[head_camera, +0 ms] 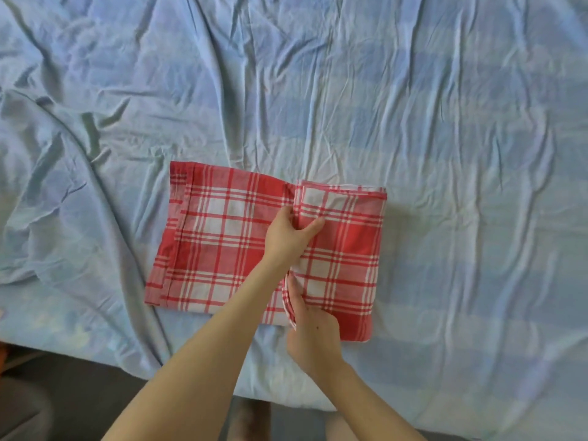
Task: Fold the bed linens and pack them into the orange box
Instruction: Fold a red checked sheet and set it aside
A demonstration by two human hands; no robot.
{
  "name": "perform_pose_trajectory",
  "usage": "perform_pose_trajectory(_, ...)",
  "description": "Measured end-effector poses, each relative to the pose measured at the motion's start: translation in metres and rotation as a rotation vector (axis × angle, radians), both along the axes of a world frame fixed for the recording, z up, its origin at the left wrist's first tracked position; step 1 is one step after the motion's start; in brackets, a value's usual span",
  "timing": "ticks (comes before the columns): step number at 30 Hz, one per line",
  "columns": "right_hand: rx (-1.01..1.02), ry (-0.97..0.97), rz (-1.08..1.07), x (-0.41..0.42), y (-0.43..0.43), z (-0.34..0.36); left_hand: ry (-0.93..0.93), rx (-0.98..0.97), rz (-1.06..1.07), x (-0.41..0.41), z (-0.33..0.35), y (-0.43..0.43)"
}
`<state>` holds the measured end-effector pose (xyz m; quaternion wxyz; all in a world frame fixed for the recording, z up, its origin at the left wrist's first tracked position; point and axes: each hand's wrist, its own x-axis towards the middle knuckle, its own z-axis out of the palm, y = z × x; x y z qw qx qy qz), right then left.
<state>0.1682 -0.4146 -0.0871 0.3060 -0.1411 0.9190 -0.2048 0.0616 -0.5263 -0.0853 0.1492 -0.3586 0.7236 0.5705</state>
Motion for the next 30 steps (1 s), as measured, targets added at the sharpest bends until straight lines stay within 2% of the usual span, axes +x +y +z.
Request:
perform_pose_trajectory(3, -0.141, -0.006, 0.077, -0.006, 0.008, 0.005, 0.149, -0.102, 0.053, -0.016, 0.0, -0.003)
perform_pose_trajectory(5, -0.22, -0.052, 0.0, -0.023, 0.01, 0.008, 0.193, -0.135, 0.11, -0.024, -0.001, -0.008)
perform_pose_trajectory(7, -0.265, 0.042, -0.283, -0.041, 0.018, 0.013, 0.181, -0.154, 0.131, -0.029, -0.008, -0.017)
perform_pose_trajectory(8, -0.247, 0.184, -0.434, -0.05, 0.025, 0.012, 0.162, -0.16, 0.121, -0.03, -0.012, -0.02)
perform_pose_trajectory(10, -0.07, 0.382, -0.649, -0.068, 0.045, 0.005, 0.123, -0.18, 0.078, -0.031, -0.017, -0.024)
perform_pose_trajectory(11, 0.029, 0.324, -0.718, -0.074, 0.054, 0.0, 0.114, -0.212, 0.045, -0.03, -0.016, -0.025)
perform_pose_trajectory(12, 0.04, 0.164, -0.788, -0.081, 0.064, -0.007, 0.116, -0.268, 0.007, -0.03, -0.014, -0.026)
perform_pose_trajectory(13, -0.037, -0.039, -0.873, -0.086, 0.071, -0.01, 0.129, -0.334, -0.021, -0.027, -0.01, -0.026)
perform_pose_trajectory(15, -0.314, -0.372, -1.036, -0.092, 0.076, -0.006, 0.169, -0.406, 0.014, -0.017, -0.003, -0.031)
perform_pose_trajectory(17, -0.487, -0.478, -0.997, -0.095, 0.068, 0.012, 0.184, -0.371, 0.121, 0.002, 0.003, -0.044)
perform_pose_trajectory(19, -0.558, -0.432, -0.915, -0.094, 0.047, 0.033, 0.168, -0.297, 0.218, 0.028, 0.008, -0.064)
perform_pose_trajectory(23, -0.518, -0.213, -0.841, -0.075, -0.041, 0.083, 0.088, -0.167, 0.313, 0.083, 0.007, -0.113)
perform_pose_trajectory(26, -0.374, -0.101, -0.611, -0.061, -0.126, 0.096, -0.004, -0.037, 0.401, 0.113, 0.011, -0.149)
perform_pose_trajectory(28, -0.302, -0.211, -0.398, -0.053, -0.172, 0.086, -0.105, 0.096, 0.498, 0.124, 0.016, -0.165)
perform_pose_trajectory(30, -0.262, -0.291, -0.256, -0.041, -0.198, 0.076, -0.216, 0.111, 0.533, 0.133, 0.014, -0.178)
